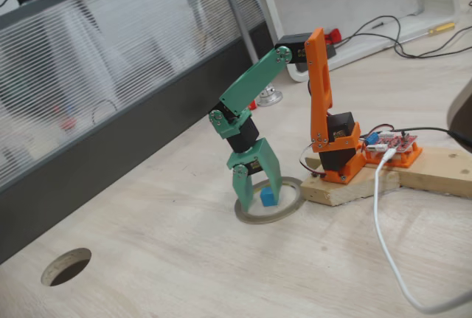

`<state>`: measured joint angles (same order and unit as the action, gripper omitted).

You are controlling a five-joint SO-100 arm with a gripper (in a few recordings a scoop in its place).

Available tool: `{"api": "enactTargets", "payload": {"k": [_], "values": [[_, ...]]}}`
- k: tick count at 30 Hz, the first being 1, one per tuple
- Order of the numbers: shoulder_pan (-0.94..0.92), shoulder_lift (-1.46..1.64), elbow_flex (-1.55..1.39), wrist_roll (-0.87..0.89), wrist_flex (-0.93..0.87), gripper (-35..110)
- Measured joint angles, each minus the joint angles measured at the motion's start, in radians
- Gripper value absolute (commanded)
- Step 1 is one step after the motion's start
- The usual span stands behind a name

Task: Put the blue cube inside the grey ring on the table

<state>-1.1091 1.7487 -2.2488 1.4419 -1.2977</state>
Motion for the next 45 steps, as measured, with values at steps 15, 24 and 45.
{"api": "enactTargets", "payload": {"k": [15,24,45], "values": [[0.0,0.0,0.081,0.0,-0.195,47],[0.005,0.0,0.321,0.0,-0.407,47],[0.005,0.0,0.351,0.002,-0.522,45]]}}
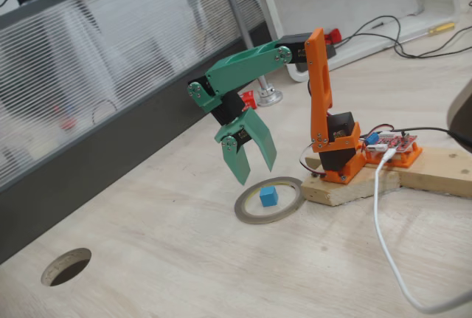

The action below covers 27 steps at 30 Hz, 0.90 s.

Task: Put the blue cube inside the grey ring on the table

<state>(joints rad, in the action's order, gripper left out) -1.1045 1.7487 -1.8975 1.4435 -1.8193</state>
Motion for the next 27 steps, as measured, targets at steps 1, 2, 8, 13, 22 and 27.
{"api": "enactTargets", "payload": {"k": [1,2,8,13,22,27], "values": [[0.0,0.0,0.0,0.0,0.0,42],[0.0,0.0,0.0,0.0,0.0,38],[0.0,0.0,0.0,0.0,0.0,3],[0.0,0.0,0.0,0.0,0.002,1],[0.0,0.0,0.0,0.0,0.0,2],[0.0,0.0,0.0,0.0,0.0,2]]}}
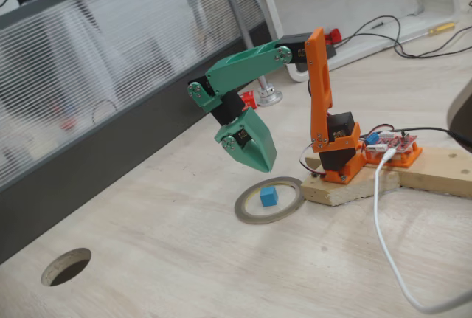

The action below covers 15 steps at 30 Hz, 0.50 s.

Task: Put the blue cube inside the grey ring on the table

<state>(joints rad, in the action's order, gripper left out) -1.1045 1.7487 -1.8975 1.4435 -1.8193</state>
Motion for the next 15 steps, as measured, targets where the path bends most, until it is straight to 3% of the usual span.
{"api": "enactTargets", "payload": {"k": [9,15], "values": [[-0.011,0.012,0.0,0.0,0.0,2],[-0.009,0.195,0.0,0.0,0.0,1]]}}
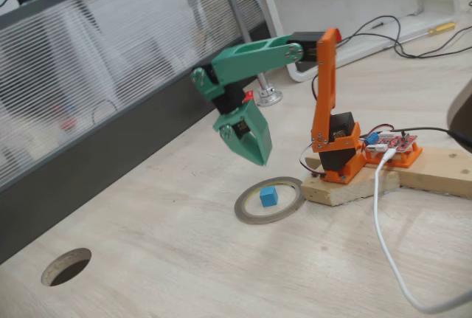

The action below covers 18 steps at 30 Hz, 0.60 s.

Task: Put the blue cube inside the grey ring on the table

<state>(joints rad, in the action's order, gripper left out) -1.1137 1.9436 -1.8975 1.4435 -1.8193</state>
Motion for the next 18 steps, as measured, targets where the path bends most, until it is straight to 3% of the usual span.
{"api": "enactTargets", "payload": {"k": [18], "values": [[0.0,0.207,-0.282,0.0,-0.003,2]]}}
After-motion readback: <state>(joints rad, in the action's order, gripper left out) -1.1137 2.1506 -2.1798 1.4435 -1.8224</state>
